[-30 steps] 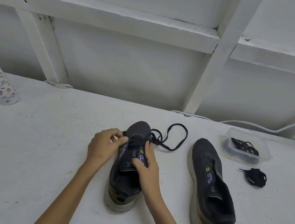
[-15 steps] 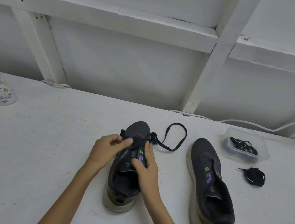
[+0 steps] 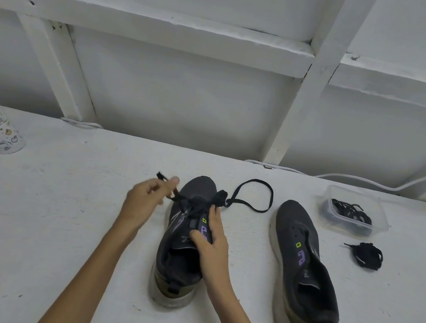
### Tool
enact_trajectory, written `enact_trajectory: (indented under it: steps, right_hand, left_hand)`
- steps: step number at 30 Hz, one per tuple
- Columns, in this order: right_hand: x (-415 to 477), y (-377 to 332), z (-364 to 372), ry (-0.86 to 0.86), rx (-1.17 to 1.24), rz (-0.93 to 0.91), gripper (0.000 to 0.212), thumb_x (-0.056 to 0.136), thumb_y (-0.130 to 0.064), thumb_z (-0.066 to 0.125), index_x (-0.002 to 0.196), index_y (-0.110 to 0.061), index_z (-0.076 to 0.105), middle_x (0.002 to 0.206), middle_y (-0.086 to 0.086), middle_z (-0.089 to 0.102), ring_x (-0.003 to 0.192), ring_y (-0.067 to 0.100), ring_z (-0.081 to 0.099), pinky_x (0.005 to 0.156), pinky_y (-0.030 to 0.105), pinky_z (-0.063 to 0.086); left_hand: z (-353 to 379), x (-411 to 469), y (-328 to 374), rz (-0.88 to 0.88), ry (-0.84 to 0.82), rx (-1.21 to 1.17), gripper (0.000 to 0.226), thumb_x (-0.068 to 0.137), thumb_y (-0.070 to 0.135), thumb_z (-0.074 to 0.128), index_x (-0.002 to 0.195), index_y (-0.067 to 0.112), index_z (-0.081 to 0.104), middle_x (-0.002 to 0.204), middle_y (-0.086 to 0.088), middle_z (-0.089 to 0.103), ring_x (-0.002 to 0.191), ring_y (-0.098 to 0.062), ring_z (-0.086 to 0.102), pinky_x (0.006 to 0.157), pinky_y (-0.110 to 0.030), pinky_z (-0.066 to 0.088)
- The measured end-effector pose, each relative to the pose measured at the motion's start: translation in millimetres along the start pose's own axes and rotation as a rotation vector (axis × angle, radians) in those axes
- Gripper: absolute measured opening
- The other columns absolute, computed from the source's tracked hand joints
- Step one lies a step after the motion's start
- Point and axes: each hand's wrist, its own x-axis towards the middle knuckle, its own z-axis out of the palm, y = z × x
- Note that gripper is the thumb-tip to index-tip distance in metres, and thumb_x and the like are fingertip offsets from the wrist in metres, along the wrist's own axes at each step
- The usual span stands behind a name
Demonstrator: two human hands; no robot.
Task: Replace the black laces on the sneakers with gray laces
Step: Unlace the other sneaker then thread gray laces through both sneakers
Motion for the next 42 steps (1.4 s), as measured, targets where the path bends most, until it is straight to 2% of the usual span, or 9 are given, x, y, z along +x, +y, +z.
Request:
enact_trajectory:
  steps: [4, 7, 12, 18, 23, 30, 34, 38, 42]
  right_hand:
    - [0, -1, 1, 0.005, -0.007, -0.030, 0.077, 0.074, -0.029, 0.055, 0.148, -0.032, 0.035, 0.156, -0.016, 0.029, 0.140, -0.003, 0.029, 0.111, 0.016, 0.030]
    - [-1, -2, -1, -0.003, -0.001, -0.020, 0.069, 0.074, -0.027, 0.056, 0.142, -0.033, 0.047, 0.145, -0.021, 0.044, 0.123, -0.011, 0.045, 0.098, 0.006, 0.037]
    - [-2, 0, -1, 0.009, -0.002, 0.014, 0.034, 0.075, -0.028, 0.058, 0.108, -0.025, 0.063, 0.118, -0.006, 0.062, 0.104, 0.013, 0.061, 0.089, 0.027, 0.050]
    - [-2, 0, 0, 0.019, 0.010, -0.001, 0.029, 0.074, -0.025, 0.058, 0.102, -0.022, 0.063, 0.113, -0.003, 0.062, 0.100, 0.015, 0.060, 0.090, 0.033, 0.050]
    - [-1, 2, 0, 0.032, 0.015, 0.007, 0.023, 0.077, -0.023, 0.059, 0.098, -0.032, 0.062, 0.111, -0.008, 0.062, 0.099, 0.008, 0.060, 0.088, 0.025, 0.050]
    - [0, 3, 1, 0.003, -0.003, 0.049, 0.082, 0.071, -0.037, 0.061, 0.149, -0.031, 0.038, 0.152, -0.014, 0.039, 0.137, 0.006, 0.039, 0.114, 0.034, 0.037]
    - [-1, 2, 0, 0.005, -0.003, 0.032, 0.074, 0.078, -0.026, 0.060, 0.149, -0.028, 0.038, 0.152, -0.019, 0.036, 0.134, -0.003, 0.038, 0.108, 0.017, 0.036]
    - [0, 2, 2, 0.019, -0.014, 0.024, 0.080, 0.074, -0.031, 0.057, 0.150, -0.028, 0.035, 0.154, -0.015, 0.035, 0.139, 0.003, 0.035, 0.115, 0.032, 0.034]
    - [-1, 1, 1, 0.027, -0.034, 0.027, 0.078, 0.074, -0.032, 0.057, 0.149, -0.029, 0.037, 0.150, -0.015, 0.040, 0.135, 0.003, 0.041, 0.112, 0.027, 0.038]
  left_hand:
    - [16, -14, -23, 0.018, -0.194, 0.081, 0.042, 0.065, 0.056, 0.074, 0.072, 0.015, 0.066, 0.069, 0.005, 0.068, 0.068, -0.011, 0.061, 0.074, -0.031, 0.049]
    - [11, 0, -19, 0.074, -0.012, 0.092, 0.020, 0.081, 0.028, 0.076, 0.070, 0.016, 0.065, 0.064, 0.009, 0.064, 0.064, -0.010, 0.055, 0.072, -0.031, 0.044]
    - [-14, 15, 16, 0.209, 0.409, -0.157, 0.018, 0.089, 0.030, 0.067, 0.082, 0.014, 0.062, 0.073, 0.005, 0.058, 0.073, -0.015, 0.052, 0.067, -0.023, 0.041]
    - [10, -9, -6, 0.029, -0.026, -0.053, 0.051, 0.060, 0.069, 0.065, 0.080, 0.023, 0.070, 0.073, 0.008, 0.065, 0.067, -0.009, 0.055, 0.061, -0.025, 0.042]
    - [21, -8, -21, 0.128, 0.006, 0.171, 0.005, 0.082, 0.024, 0.075, 0.082, 0.022, 0.071, 0.079, 0.002, 0.071, 0.079, -0.013, 0.066, 0.072, -0.023, 0.047]
    - [-21, 20, 16, 0.206, 0.413, -0.208, 0.007, 0.088, 0.025, 0.069, 0.082, 0.025, 0.067, 0.071, 0.006, 0.061, 0.064, -0.009, 0.051, 0.066, -0.035, 0.044]
    - [-9, 6, 2, 0.052, 0.205, -0.244, 0.027, 0.090, 0.039, 0.064, 0.086, 0.013, 0.069, 0.080, -0.003, 0.062, 0.068, -0.012, 0.049, 0.059, -0.030, 0.040]
    - [14, -21, -22, -0.037, -0.081, -0.114, 0.046, 0.070, 0.060, 0.075, 0.081, 0.016, 0.070, 0.070, 0.008, 0.066, 0.063, -0.009, 0.055, 0.056, -0.019, 0.043]
    - [16, -14, -24, 0.068, -0.003, 0.034, 0.027, 0.073, 0.042, 0.076, 0.073, 0.016, 0.068, 0.068, 0.003, 0.067, 0.067, -0.014, 0.060, 0.070, -0.031, 0.048]
